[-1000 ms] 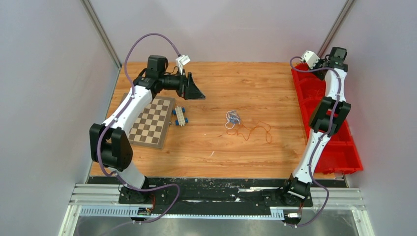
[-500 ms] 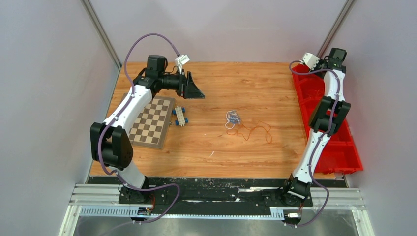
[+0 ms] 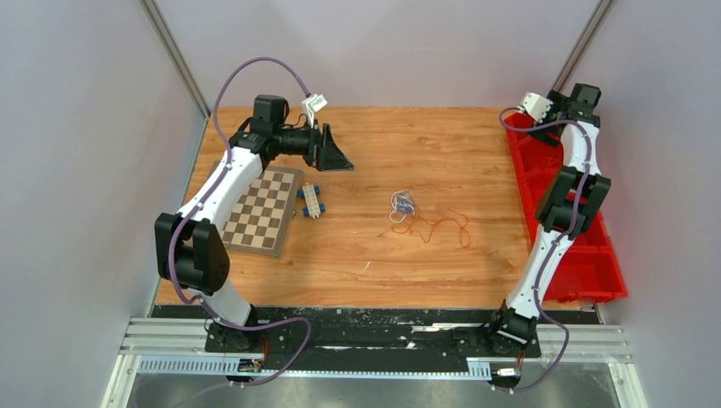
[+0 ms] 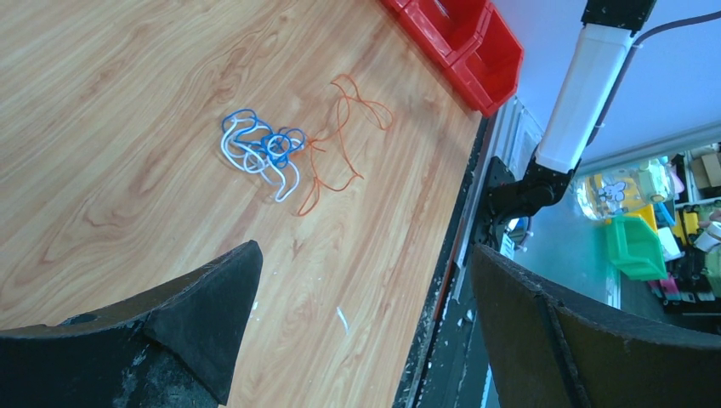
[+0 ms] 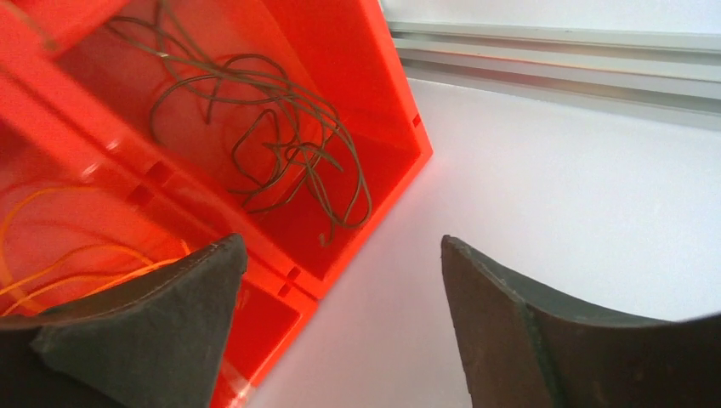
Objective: Untangle the cables
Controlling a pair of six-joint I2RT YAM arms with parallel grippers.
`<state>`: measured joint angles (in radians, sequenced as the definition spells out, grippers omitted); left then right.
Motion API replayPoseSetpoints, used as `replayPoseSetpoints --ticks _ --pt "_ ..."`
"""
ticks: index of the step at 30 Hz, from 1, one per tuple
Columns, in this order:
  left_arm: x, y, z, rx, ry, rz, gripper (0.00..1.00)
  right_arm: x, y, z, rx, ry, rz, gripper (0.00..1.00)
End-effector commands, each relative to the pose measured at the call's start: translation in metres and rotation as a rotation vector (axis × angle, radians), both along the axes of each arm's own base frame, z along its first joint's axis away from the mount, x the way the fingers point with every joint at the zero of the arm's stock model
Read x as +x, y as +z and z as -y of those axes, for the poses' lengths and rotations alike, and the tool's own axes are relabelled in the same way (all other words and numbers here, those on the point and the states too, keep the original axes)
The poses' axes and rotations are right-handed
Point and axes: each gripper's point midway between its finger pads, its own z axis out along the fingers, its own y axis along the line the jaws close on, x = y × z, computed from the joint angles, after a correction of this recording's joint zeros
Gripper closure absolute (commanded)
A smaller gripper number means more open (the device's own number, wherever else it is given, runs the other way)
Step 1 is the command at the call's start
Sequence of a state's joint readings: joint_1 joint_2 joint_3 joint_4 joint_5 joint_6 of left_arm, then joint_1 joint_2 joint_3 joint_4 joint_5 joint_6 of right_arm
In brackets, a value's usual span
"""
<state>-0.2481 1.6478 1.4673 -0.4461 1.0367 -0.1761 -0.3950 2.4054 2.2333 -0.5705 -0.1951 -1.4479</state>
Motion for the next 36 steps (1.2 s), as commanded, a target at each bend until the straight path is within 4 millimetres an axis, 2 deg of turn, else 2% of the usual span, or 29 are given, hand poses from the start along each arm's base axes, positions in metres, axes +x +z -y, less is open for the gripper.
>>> replayPoseSetpoints --ticks 1,6,9,11,12,13,17,19,21,24,25,26,28,29,30,31,32,33,34,36 --pt "-0.009 0.018 -0.003 -0.012 -0.002 0.055 0.00 -0.015 0.071 -0.027 0.052 0.076 0.087 0.08" --pt "-0.013 0.016 -0.004 -0.021 -0.006 0.041 0.00 -0.026 0.097 -0.047 0.133 0.103 0.105 0.03" --pt "-0.016 0.017 -0.004 -0.023 -0.007 0.044 0.00 -0.040 0.103 -0.058 0.186 0.099 0.077 0.02" --pt "-0.018 0.018 -0.005 -0.021 -0.002 0.049 0.00 -0.053 0.109 -0.072 0.266 0.085 0.063 0.02" --pt "-0.017 0.018 -0.006 -0.020 0.006 0.054 0.00 -0.061 0.114 -0.085 0.329 0.074 0.051 0.02" --pt "-0.018 0.018 -0.007 -0.018 0.018 0.053 0.00 -0.068 0.116 -0.108 0.395 0.086 0.025 0.02" --pt "-0.019 0.016 -0.011 -0.021 0.054 0.061 0.00 -0.114 0.118 -0.212 0.649 0.097 -0.118 0.04" --pt "-0.022 0.009 -0.011 -0.026 0.067 0.053 0.00 -0.146 0.107 -0.266 0.780 0.093 -0.230 0.06" --pt "-0.025 -0.004 -0.009 -0.042 0.068 0.027 0.00 -0.191 0.086 -0.317 0.903 0.099 -0.390 0.12" --pt "-0.028 -0.026 0.005 -0.043 0.058 0.008 0.00 -0.246 0.050 -0.373 0.972 0.108 -0.585 0.20" --pt "-0.031 -0.037 0.016 -0.029 0.038 -0.011 0.02 -0.258 0.040 -0.384 0.990 0.102 -0.624 0.22" --pt "-0.031 -0.042 0.022 -0.025 0.029 -0.016 0.05 -0.269 0.028 -0.393 1.006 0.089 -0.656 0.24" --pt "-0.029 -0.068 0.042 -0.008 0.017 -0.087 0.15 -0.279 0.011 -0.405 1.033 0.065 -0.672 0.25" --pt "-0.029 -0.069 0.054 -0.030 -0.007 -0.075 0.22 -0.278 0.004 -0.408 1.038 0.062 -0.658 0.25" --pt "-0.029 -0.084 0.060 -0.036 -0.002 -0.151 0.25 -0.279 -0.005 -0.410 1.037 0.050 -0.657 0.26" --pt "-0.026 -0.084 0.070 -0.061 -0.016 -0.134 0.31 -0.278 -0.014 -0.410 1.029 0.033 -0.648 0.27" --pt "-0.025 -0.099 0.076 -0.064 -0.009 -0.202 0.34 -0.278 -0.021 -0.410 1.027 0.004 -0.648 0.28" --pt "-0.024 -0.100 0.085 -0.080 -0.021 -0.194 0.39 -0.276 -0.027 -0.410 1.027 -0.018 -0.646 0.29" --pt "-0.022 -0.112 0.090 -0.074 -0.023 -0.225 0.40 -0.275 -0.033 -0.410 1.027 -0.035 -0.646 0.30" --pt "-0.021 -0.124 0.105 -0.058 -0.045 -0.213 0.42 -0.272 -0.042 -0.411 1.026 -0.053 -0.644 0.32"
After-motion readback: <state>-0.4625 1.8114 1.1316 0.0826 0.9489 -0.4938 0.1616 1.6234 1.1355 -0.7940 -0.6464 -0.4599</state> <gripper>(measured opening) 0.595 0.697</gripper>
